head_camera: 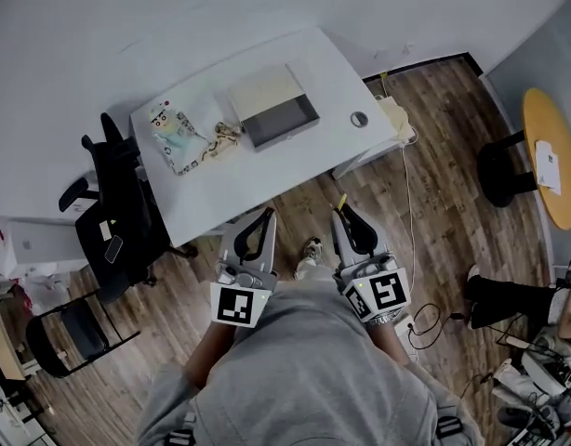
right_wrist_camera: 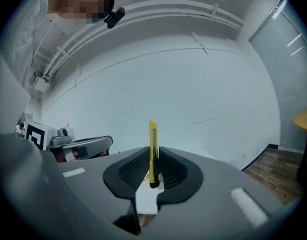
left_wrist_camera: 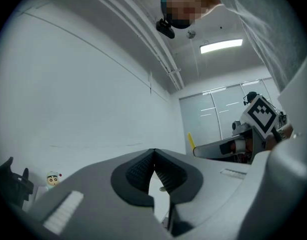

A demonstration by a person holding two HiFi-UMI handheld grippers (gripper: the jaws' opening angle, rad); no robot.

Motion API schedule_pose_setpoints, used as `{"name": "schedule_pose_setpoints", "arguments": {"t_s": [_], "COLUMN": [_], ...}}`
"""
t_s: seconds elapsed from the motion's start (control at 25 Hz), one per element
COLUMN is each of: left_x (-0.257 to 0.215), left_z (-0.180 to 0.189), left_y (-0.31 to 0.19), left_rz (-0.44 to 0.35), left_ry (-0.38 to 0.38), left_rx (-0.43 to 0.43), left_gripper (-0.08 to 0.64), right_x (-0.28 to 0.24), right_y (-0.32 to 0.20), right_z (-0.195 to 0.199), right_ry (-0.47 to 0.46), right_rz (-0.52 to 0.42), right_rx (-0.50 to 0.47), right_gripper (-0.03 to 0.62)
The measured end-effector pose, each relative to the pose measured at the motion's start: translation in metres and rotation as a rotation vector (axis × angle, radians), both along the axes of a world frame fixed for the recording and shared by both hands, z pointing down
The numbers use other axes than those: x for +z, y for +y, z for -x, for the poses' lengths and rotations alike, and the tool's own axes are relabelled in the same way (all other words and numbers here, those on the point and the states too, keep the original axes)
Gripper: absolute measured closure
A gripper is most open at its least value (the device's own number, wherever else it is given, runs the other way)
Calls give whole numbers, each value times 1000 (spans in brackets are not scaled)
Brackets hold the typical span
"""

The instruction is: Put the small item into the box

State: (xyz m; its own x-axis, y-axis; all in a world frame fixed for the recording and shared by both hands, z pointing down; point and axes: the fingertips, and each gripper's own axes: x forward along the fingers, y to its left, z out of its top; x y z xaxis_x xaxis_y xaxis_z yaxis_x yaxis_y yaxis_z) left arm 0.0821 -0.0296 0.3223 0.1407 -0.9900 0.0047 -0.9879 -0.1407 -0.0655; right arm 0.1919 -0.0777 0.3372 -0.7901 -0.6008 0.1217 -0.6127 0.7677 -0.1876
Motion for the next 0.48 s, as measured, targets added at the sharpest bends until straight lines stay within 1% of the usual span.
{"name": "schedule_pose_setpoints", "arguments": {"t_s": [0.28,0.36,0.48], "left_x": [4,7,10], "left_z": [-17,-21,-27], "left_y": [-34,-39,-43], "left_rz": [-8,7,18], "left_ry": [5,10,-3], "left_rx": [-94,-109,-113], "left_gripper": [557,557,557], "right_x": [4,5,6], "right_y": [-45,-52,-59], "right_z": [-15,-17,-17], "right_ry": [15,14,8], "right_rz": [-4,-4,-6], "right_rx": [-90,-107,-129], "right_gripper": [518,518,518]}}
